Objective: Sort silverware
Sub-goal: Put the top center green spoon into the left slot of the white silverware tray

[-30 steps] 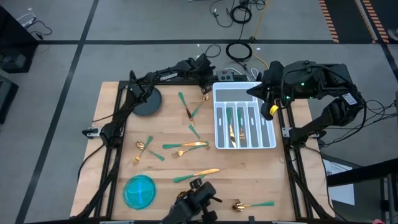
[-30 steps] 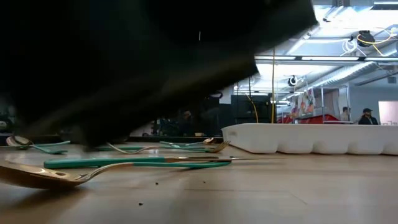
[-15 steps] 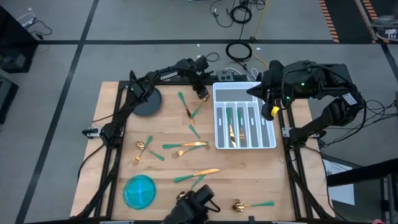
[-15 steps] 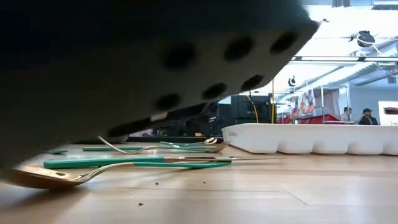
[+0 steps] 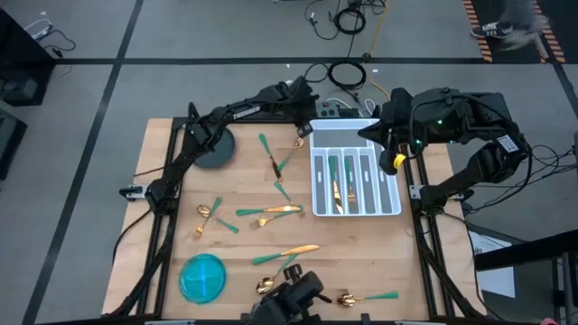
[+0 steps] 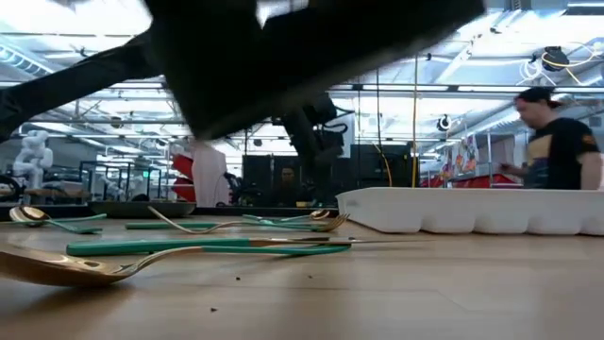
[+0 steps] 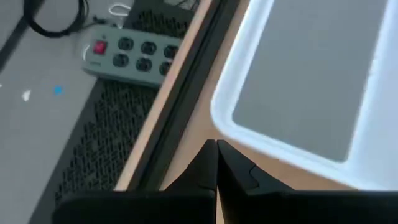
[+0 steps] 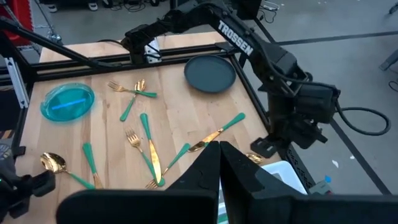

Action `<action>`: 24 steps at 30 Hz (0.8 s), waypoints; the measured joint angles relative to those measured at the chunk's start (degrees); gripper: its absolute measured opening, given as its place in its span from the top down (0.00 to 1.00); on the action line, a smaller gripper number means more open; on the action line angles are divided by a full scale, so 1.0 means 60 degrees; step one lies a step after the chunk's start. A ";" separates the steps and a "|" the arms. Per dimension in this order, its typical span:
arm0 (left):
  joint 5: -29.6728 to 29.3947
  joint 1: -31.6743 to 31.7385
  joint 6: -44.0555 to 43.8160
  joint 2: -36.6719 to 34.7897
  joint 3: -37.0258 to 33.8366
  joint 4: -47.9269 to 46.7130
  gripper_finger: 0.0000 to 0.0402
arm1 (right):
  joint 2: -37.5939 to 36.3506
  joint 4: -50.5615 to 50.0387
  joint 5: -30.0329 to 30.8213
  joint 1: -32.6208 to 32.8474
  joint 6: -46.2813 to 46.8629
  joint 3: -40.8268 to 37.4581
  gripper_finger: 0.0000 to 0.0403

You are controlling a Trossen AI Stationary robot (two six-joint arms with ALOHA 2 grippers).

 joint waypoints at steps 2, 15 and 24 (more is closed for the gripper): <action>0.0138 0.0046 -0.0091 0.0172 -0.0009 -0.0311 1.00 | 0.0000 -0.0040 -0.0002 0.0000 0.0000 0.0000 1.00; 0.3894 0.0869 -0.0266 0.0648 0.0001 -0.2283 1.00 | 0.0000 -0.0075 0.0002 -0.0004 -0.0248 0.0000 1.00; 0.5697 0.0604 0.0198 0.0645 0.0001 -0.2638 1.00 | 0.0000 -0.0075 0.0002 -0.0004 -0.0247 0.0000 1.00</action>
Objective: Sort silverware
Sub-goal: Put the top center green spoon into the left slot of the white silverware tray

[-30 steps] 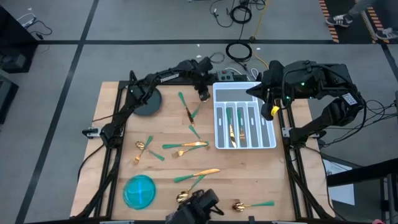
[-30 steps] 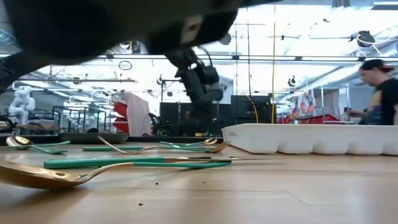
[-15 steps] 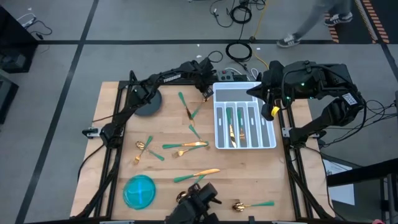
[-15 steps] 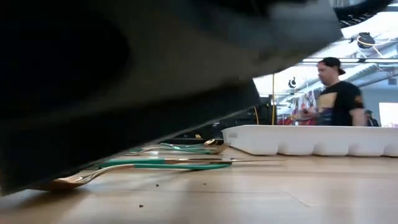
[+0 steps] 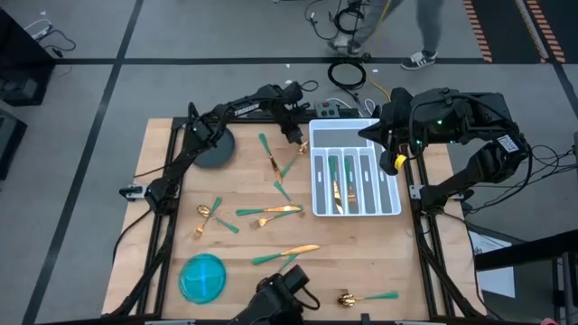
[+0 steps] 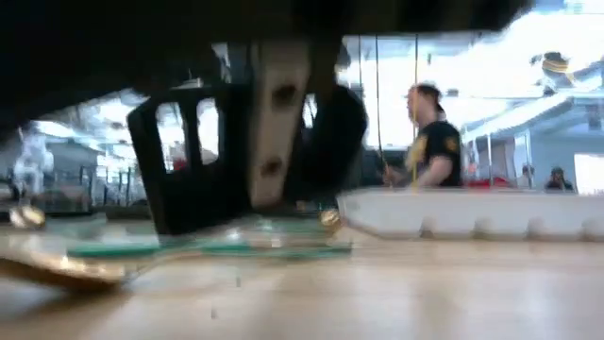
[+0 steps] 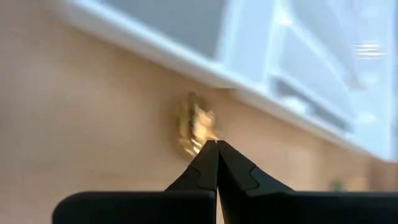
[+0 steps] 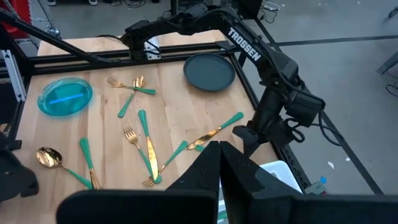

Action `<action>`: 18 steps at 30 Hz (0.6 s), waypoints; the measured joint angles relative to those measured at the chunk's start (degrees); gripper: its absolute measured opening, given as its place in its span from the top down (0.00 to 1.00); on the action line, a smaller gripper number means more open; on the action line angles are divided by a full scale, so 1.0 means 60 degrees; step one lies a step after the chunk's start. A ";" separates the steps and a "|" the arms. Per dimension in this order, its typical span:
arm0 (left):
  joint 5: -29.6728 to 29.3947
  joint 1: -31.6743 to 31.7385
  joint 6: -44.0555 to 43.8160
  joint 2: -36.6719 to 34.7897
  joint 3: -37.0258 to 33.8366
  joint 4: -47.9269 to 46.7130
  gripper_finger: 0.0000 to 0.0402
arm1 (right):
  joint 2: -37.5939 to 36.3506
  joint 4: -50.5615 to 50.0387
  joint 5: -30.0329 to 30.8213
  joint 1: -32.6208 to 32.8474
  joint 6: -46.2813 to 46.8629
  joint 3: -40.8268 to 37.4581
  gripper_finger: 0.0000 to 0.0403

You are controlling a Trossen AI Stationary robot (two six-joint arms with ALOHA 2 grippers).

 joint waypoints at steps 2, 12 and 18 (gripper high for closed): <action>-0.0068 -0.0058 0.0031 0.0000 0.0126 -0.0319 1.00 | -0.0004 -0.0004 0.0000 0.0000 0.0058 0.0000 1.00; -0.3362 0.0037 -0.0612 -0.0211 0.0838 0.1037 1.00 | -0.0004 -0.0368 -0.0004 0.0000 0.0175 0.0000 1.00; -0.2533 0.0040 -0.1336 0.0040 0.0852 0.1019 1.00 | -0.0004 -0.0366 -0.0004 0.0000 0.0175 0.0000 1.00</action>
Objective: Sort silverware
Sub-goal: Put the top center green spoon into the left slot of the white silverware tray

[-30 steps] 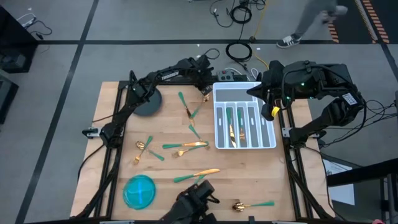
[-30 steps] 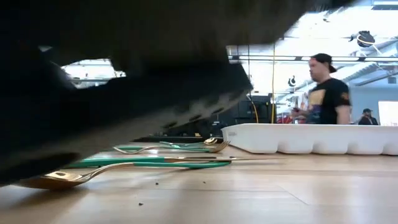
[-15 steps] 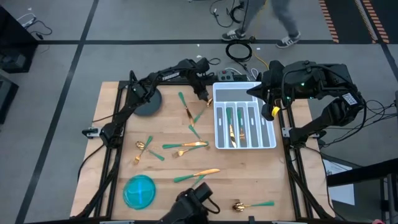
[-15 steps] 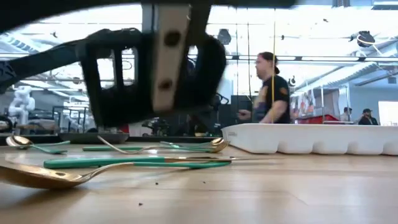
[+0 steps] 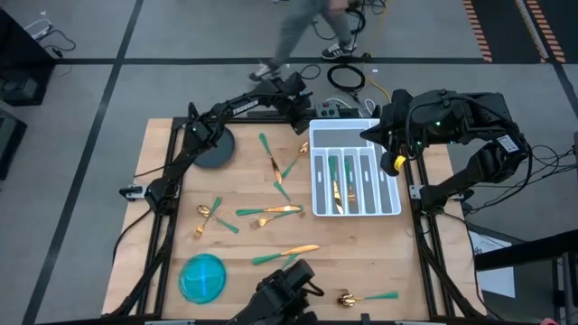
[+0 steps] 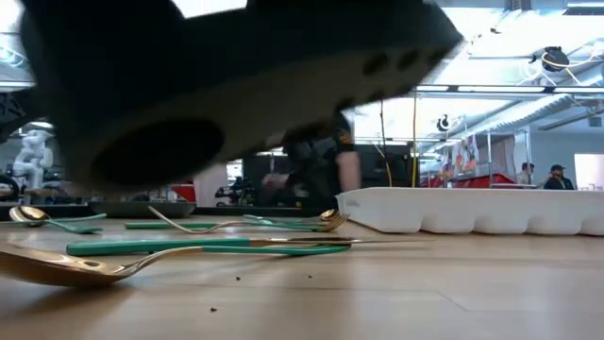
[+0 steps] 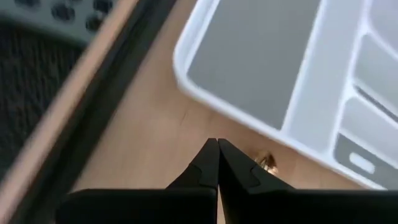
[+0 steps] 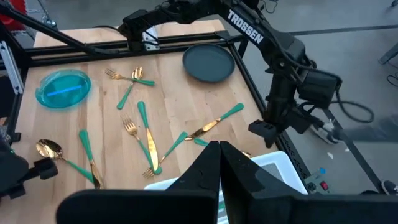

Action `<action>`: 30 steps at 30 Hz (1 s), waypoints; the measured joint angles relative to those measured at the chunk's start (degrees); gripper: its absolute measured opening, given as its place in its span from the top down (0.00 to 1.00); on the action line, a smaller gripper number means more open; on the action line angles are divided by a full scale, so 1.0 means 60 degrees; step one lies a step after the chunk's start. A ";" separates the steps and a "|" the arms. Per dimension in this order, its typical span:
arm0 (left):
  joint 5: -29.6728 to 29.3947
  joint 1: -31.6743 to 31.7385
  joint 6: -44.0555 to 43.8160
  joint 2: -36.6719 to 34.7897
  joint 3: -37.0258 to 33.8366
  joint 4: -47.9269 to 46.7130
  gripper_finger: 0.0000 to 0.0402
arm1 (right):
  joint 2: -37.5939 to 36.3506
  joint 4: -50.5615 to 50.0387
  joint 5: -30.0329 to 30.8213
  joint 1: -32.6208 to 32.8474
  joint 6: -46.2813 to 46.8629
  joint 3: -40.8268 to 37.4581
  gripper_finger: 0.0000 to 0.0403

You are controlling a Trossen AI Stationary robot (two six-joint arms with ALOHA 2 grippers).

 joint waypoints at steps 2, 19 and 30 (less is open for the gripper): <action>0.0194 -0.0033 -0.0559 0.0152 -0.0002 0.0011 1.00 | 0.0000 0.0003 0.0000 0.0000 0.0000 0.0000 1.00; 0.1006 -0.0251 -0.0923 0.0467 -0.0015 -0.2028 1.00 | 0.0003 -0.0040 0.0064 0.0000 0.0570 0.0000 1.00; 0.0093 -0.0213 0.0078 -0.0953 -0.0015 -0.4658 1.00 | 0.1721 -0.1069 0.2022 -0.1272 0.0224 -0.0607 1.00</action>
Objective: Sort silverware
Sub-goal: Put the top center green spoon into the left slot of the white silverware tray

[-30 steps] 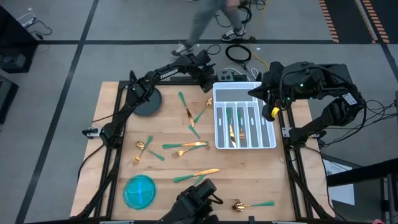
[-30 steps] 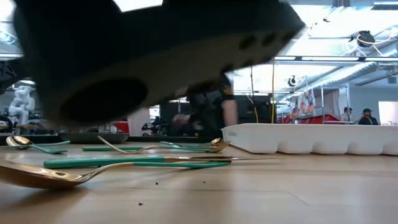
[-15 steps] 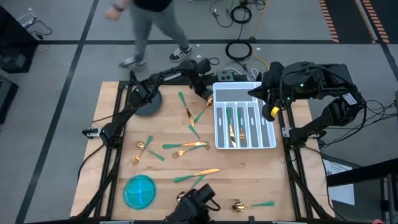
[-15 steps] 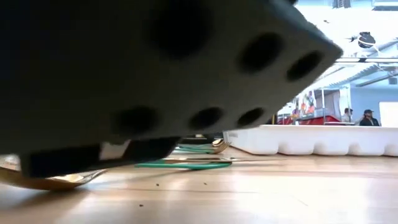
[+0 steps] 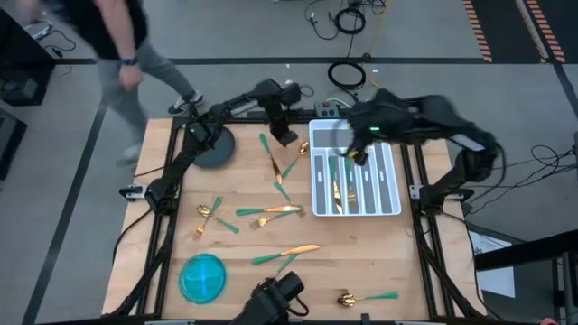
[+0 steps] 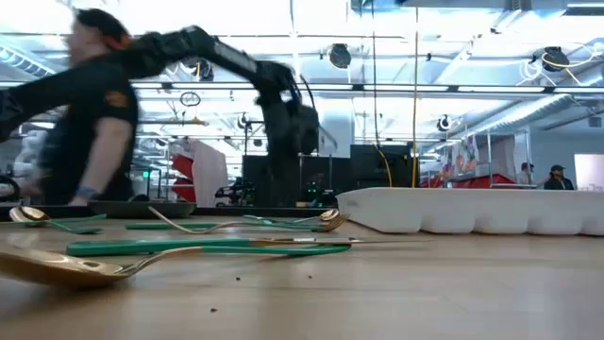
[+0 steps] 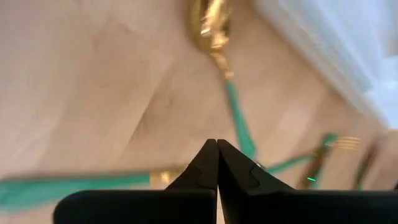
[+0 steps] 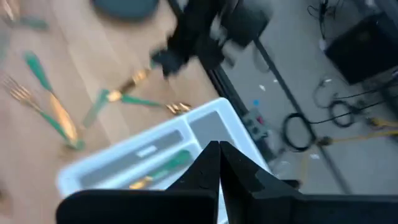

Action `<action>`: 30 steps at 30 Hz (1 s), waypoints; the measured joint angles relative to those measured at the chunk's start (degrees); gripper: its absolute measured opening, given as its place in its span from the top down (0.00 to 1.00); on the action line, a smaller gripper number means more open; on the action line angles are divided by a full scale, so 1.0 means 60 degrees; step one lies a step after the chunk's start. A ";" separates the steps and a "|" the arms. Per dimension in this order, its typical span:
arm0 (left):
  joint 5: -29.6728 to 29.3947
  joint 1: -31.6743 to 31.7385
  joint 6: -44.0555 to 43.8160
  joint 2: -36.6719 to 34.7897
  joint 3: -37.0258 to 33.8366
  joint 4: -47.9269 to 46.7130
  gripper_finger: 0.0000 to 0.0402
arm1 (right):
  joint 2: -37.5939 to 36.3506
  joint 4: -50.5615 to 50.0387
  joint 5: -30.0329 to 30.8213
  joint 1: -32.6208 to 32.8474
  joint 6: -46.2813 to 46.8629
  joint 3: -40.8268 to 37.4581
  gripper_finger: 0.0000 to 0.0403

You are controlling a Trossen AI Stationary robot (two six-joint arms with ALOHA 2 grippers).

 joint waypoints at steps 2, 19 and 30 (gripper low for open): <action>0.0002 0.0021 0.0029 -0.0805 0.0000 -0.0091 1.00 | 0.0444 -0.0004 -0.0028 -0.0527 -0.0992 -0.0266 0.99; -0.2290 -0.2063 -0.1518 -1.0001 0.0011 0.1933 1.00 | 0.4451 0.3620 -0.4289 -0.2554 -0.7371 -0.0897 0.49; -0.4098 -0.3282 -0.2027 -1.2153 0.0005 0.2318 1.00 | 0.6246 0.4416 -0.4752 -0.2494 -0.8964 -0.0896 0.49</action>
